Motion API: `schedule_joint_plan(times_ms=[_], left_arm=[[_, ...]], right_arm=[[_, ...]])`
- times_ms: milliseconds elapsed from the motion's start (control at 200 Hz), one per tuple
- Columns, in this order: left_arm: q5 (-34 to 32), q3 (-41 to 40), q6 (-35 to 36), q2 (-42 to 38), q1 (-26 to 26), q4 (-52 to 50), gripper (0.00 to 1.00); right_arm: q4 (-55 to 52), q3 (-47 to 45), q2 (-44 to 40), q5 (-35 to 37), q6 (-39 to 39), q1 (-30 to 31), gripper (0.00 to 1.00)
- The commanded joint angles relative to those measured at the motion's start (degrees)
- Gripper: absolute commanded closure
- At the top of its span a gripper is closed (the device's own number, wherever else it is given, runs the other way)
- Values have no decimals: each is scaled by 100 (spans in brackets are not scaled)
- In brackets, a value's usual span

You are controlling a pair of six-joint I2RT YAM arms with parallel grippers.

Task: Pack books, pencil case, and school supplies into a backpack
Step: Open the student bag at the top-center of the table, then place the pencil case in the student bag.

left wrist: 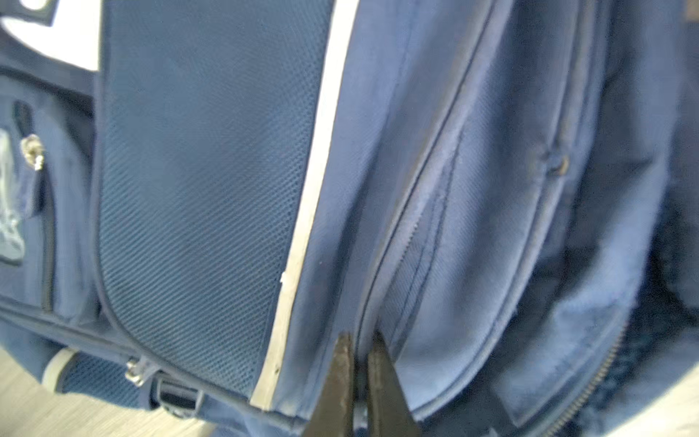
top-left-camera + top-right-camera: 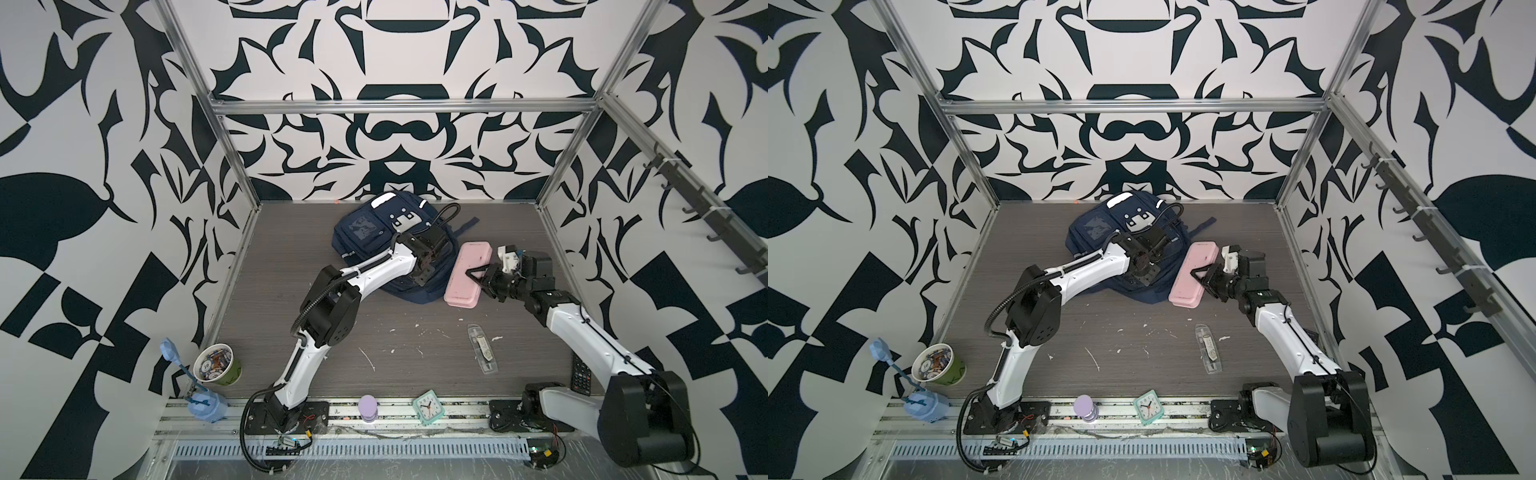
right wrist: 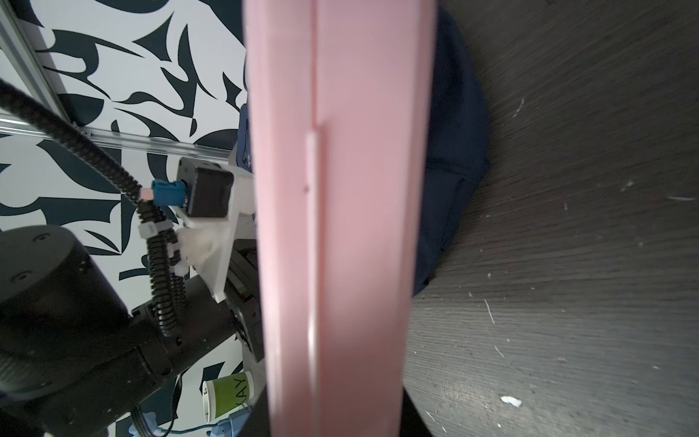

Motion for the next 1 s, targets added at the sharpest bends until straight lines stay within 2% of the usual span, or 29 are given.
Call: schedule_joint_plan(times_ms=[0,250,385,650,995], left_arm=[[-88,401,35,-193,70,-163,100],[737,1408,-76,-464,293,-370,100],[1521,1789,-340,-628,549,-356,100],[3100,1595,-1032,-1007,1101,224,100],[3514,1856,-1191,-993,1162,210,100]], right_arm=[[242,58,-109,-64,-76,-22,78],[141,241,-41,3,-111,-24,78],[240,344,103,43,-47,-19,79],[1221,654,850,-94,530,-8,79],[2262,1744,2523,190,1084,646,80]])
